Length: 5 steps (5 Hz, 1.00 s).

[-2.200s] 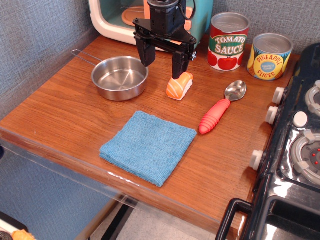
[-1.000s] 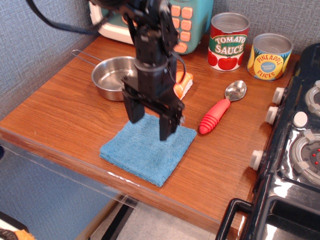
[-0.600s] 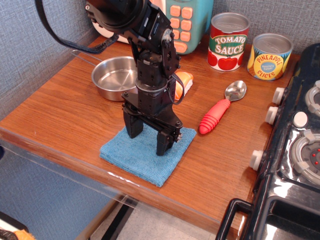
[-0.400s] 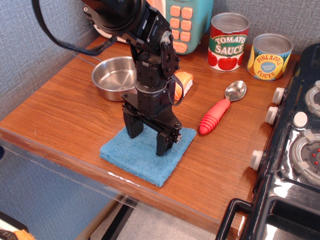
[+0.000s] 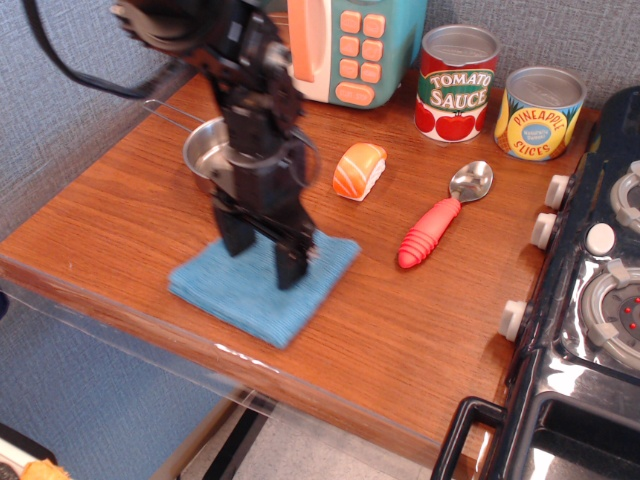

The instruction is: Move towel to just below bowl

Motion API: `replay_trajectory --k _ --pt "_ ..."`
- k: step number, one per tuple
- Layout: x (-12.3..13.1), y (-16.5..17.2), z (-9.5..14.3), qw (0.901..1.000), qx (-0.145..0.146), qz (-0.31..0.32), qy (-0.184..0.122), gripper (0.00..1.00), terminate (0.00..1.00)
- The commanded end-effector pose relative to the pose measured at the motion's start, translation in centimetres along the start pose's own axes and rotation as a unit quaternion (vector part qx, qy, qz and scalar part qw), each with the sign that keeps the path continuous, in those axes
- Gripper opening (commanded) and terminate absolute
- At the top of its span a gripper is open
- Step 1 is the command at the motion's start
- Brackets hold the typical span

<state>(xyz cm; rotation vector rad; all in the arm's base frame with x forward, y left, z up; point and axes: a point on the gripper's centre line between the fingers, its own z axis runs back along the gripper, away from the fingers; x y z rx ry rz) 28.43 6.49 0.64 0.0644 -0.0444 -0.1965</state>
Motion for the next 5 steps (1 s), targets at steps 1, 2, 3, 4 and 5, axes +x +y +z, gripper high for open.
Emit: replay_trajectory --k 1,2,3,4,5 --pt "-1.1 5.9 2.1 0.9996 -0.020 -0.005 -0.020 1.00 0.00" --pt "-1.5 8.4 3.3 0.9992 -0.029 0.014 -0.024 1.00 0.00" --pt "-1.7 10.0 4.0 0.9989 -0.033 0.022 -0.025 1.00 0.00" --pt "-1.6 10.4 4.3 0.9988 -0.033 0.024 -0.028 1.00 0.00" --pt "-1.6 8.9 6.7 0.9980 -0.012 0.008 -0.062 1.00 0.00"
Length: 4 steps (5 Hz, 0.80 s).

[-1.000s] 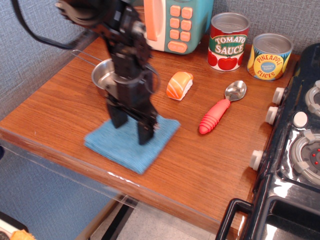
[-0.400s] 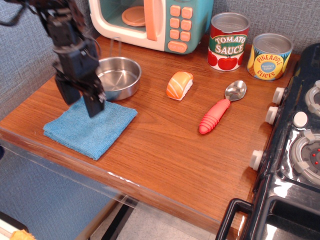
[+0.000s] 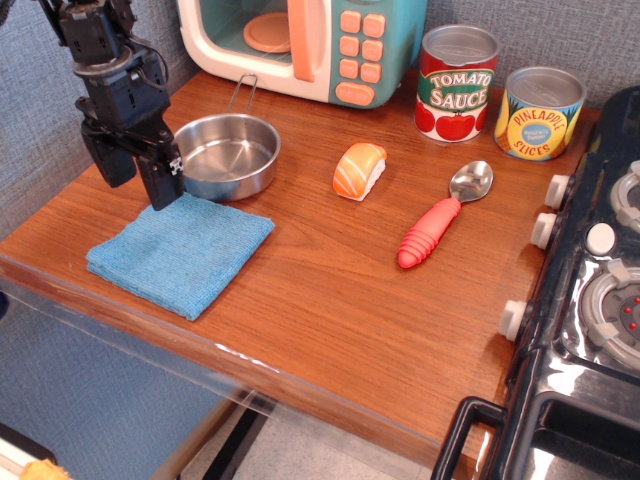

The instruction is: Move towel to just below bowl

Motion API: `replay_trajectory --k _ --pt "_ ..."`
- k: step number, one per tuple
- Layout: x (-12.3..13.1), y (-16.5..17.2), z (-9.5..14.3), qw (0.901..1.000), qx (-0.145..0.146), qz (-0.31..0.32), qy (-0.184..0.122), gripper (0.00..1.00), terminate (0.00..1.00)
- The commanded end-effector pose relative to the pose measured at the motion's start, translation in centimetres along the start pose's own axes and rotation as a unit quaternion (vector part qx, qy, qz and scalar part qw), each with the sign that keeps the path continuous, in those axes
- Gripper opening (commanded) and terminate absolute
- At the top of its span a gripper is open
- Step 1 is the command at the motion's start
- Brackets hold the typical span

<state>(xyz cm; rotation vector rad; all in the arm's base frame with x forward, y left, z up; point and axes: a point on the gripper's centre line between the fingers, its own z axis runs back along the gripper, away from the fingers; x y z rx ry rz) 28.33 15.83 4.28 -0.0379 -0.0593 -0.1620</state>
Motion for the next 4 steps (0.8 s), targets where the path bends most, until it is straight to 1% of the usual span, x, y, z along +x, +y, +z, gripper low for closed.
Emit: replay_trajectory --k 1,2,3,4 --pt "0.19 -1.66 5.03 0.9971 0.035 0.005 -0.066 1.00 0.00" --pt "0.27 -2.04 4.65 0.9974 0.035 0.026 -0.057 1.00 0.00" --pt "0.27 -2.04 4.65 0.9974 0.035 0.026 -0.057 1.00 0.00" --pt "0.27 -2.04 4.65 0.9974 0.035 0.026 -0.057 1.00 1.00"
